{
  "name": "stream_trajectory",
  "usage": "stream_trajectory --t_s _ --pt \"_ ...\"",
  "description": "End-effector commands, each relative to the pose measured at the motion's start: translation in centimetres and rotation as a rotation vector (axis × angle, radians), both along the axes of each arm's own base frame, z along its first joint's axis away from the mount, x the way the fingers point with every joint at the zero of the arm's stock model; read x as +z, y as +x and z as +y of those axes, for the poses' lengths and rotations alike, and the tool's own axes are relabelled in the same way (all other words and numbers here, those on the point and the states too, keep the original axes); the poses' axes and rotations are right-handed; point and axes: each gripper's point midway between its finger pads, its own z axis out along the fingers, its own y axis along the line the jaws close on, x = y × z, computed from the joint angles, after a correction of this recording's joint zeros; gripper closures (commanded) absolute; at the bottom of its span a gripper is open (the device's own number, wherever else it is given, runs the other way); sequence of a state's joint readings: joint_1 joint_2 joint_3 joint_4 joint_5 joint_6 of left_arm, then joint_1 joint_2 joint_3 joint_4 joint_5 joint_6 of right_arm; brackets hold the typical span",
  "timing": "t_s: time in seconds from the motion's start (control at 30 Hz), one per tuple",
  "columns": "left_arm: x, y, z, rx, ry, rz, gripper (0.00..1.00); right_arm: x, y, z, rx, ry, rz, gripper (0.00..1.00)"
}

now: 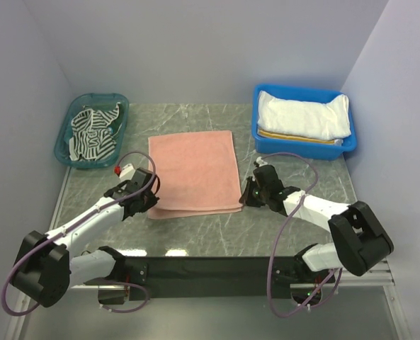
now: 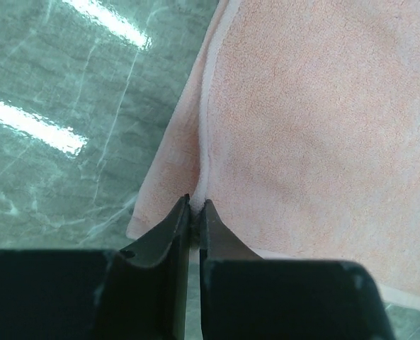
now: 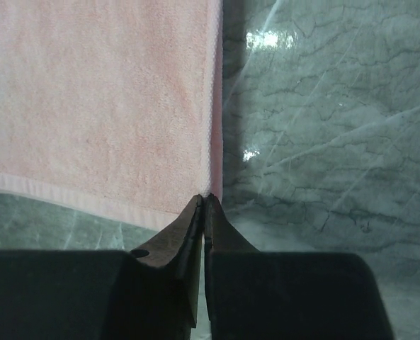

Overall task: Fold and stack the towels
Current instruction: Fold the towel

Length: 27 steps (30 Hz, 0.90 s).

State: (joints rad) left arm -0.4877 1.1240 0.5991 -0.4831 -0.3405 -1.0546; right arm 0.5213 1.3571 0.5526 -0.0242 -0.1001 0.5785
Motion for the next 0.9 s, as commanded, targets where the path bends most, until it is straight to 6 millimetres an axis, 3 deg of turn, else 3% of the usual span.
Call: stream_trajectory --t_s 0.0,0.17,0.33,0.4,0.53,0.63,0.87 --pt "1.8 1.0 0.3 0.001 0.035 -0.031 0.95 2.6 1.2 0.3 0.004 -0.005 -0.064 1.00" --pt "4.4 1.7 0.5 0.009 0.042 -0.067 0.95 5.2 1.6 0.2 0.006 -0.002 -0.099 1.00" --pt "6.4 0.5 0.7 0.010 0.016 -0.072 0.94 7.3 0.7 0.3 0.021 0.028 -0.114 1.00" --pt "5.9 -0.1 0.6 0.008 -0.011 -0.068 0.94 7.1 0.1 0.4 0.029 0.045 -0.099 1.00" --pt "1.1 -2.4 -0.2 -0.015 -0.065 0.030 0.93 4.5 -0.5 0.4 0.024 0.047 -0.044 1.00" --pt "-1.2 -3.4 -0.3 -0.024 -0.073 0.080 0.93 2.3 -1.3 0.6 0.031 0.045 0.011 1.00" --pt "-3.3 -3.8 0.7 -0.003 0.001 0.144 0.93 -0.6 -1.5 0.3 0.013 0.019 0.065 1.00"
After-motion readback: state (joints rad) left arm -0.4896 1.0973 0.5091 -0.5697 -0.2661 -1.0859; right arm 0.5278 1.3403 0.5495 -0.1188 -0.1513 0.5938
